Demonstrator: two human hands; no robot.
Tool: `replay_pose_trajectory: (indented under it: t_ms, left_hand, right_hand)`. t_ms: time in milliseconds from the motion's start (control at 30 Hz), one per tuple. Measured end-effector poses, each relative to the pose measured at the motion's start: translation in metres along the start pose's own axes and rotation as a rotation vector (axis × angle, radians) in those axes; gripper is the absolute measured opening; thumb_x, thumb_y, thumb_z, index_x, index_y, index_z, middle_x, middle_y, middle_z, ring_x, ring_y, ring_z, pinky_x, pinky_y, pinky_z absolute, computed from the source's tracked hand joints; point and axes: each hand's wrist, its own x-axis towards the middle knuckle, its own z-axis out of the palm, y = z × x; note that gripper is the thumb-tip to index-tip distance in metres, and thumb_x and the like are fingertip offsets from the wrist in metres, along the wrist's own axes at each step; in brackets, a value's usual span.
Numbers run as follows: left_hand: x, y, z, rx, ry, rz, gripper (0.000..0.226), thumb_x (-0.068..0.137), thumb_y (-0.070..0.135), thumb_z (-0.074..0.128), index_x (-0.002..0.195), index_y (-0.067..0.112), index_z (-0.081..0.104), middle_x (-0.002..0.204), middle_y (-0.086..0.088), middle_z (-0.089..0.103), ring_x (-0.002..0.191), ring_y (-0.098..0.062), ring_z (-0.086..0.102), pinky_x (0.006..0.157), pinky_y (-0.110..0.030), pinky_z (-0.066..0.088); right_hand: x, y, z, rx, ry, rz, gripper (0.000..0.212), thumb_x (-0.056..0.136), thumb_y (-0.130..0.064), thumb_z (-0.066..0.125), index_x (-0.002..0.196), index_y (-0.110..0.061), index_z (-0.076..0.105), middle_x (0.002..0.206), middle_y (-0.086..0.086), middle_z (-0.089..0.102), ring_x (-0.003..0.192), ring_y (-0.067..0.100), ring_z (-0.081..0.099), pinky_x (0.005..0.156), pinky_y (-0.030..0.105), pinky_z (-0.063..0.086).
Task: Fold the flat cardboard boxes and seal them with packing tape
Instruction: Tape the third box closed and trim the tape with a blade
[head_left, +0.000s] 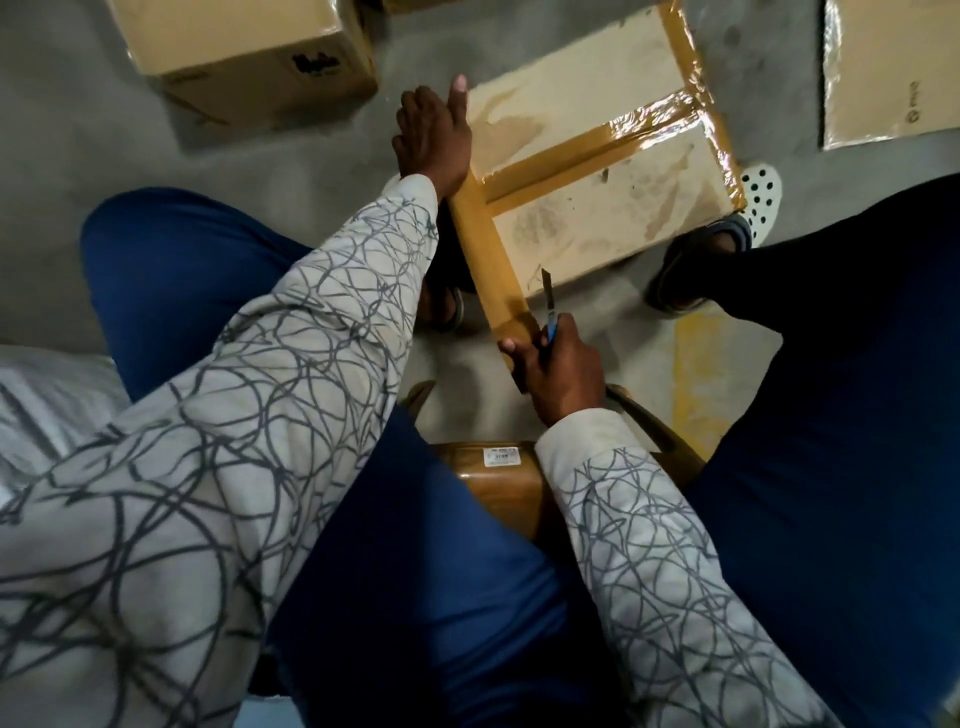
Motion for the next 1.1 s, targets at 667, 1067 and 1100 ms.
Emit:
replay_pose_trajectory:
  t_ms: [667,1067,1100]
  left_hand:
    - [-0.041,-0.008,0.002,-0.103,0.156,0.159,0.064,0.102,0.052,0.033,0.157,0.02,0.021,0.163,-0.011,0.016,0.147,-0.029,0.026,0.115,-0.044,0.026]
    - [-0.146,-0.015,0.027,-0.145,-0.225,-0.15,0.059,0.103,0.017,0.04,0.157,0.008,0.019,0.159,-0.016,0.032,0.142,-0.032,0.036,0.118,-0.04,0.029]
    - [-0.147,-0.02,0.027,-0.102,-0.263,-0.156,0.051,0.101,0.019,0.042,0.151,0.009,0.037,0.149,-0.016,0.047,0.132,-0.034,0.049,0.111,-0.041,0.041]
  right_hand:
    - [0.023,0.005,0.007,-0.026,-0.041,0.091,0.05,0.091,-0.041,0.07,0.123,-0.006,0.055,0.119,0.019,0.066,0.113,0.039,0.06,0.088,0.039,0.047]
    - [0.008,0.002,-0.003,0.007,0.022,0.069,0.048,0.089,-0.038,0.073,0.123,-0.007,0.061,0.124,0.017,0.066,0.119,0.036,0.059,0.09,0.034,0.046]
    - [0.007,0.001,-0.004,0.019,0.023,0.064,0.047,0.089,-0.037,0.072,0.124,-0.008,0.06,0.125,0.016,0.066,0.119,0.035,0.059,0.088,0.032,0.044]
